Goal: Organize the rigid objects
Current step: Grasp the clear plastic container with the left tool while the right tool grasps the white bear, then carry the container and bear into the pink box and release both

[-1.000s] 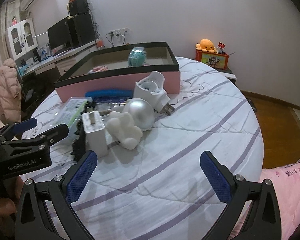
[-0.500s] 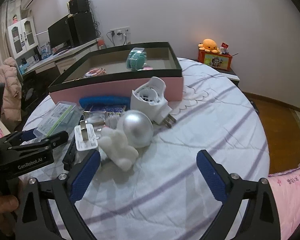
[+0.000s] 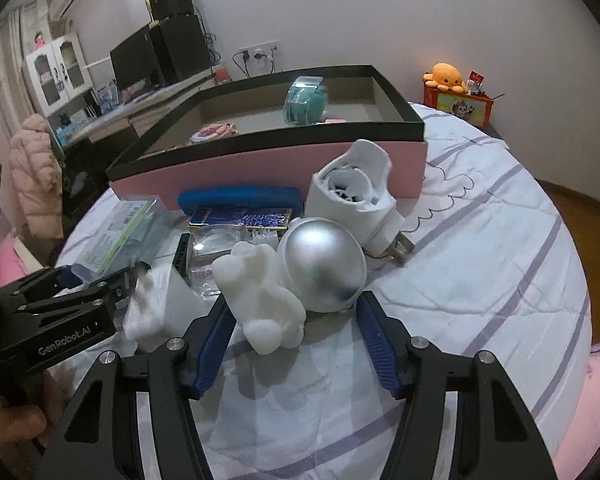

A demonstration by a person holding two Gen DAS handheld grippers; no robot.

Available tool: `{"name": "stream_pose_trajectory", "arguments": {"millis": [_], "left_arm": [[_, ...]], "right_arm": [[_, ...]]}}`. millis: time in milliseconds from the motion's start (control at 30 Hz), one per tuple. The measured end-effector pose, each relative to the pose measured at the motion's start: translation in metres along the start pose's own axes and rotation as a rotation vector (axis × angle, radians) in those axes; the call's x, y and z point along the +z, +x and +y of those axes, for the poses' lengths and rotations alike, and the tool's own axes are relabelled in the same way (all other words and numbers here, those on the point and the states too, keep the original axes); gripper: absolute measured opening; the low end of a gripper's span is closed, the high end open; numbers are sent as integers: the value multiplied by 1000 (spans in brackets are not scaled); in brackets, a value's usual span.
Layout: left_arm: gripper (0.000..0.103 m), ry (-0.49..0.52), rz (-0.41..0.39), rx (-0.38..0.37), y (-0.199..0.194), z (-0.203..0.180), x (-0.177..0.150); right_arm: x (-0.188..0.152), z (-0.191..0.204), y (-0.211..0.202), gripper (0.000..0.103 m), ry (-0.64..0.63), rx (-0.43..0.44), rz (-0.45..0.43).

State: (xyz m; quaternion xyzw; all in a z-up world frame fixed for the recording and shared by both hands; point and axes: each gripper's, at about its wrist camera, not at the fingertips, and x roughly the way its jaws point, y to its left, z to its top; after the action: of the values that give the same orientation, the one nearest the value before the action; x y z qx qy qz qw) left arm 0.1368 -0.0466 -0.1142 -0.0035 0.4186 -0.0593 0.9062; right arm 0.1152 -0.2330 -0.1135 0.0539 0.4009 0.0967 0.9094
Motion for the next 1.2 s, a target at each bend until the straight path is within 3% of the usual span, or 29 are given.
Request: {"name": "stream_pose_trajectory", "arguments": {"millis": [700,967,1200], "left_arm": [[63,9,-99,-3,-56,5,5],[63,44,-179,1,-75,-3,54],[63,54,-194,-10,-55,-9,113]], "right_arm": [[5,-2,-54,62,-5,48,-104],[59,13,-76,62,-76,70,-192],[119,10,-56,62,-101,64,-199]]}}
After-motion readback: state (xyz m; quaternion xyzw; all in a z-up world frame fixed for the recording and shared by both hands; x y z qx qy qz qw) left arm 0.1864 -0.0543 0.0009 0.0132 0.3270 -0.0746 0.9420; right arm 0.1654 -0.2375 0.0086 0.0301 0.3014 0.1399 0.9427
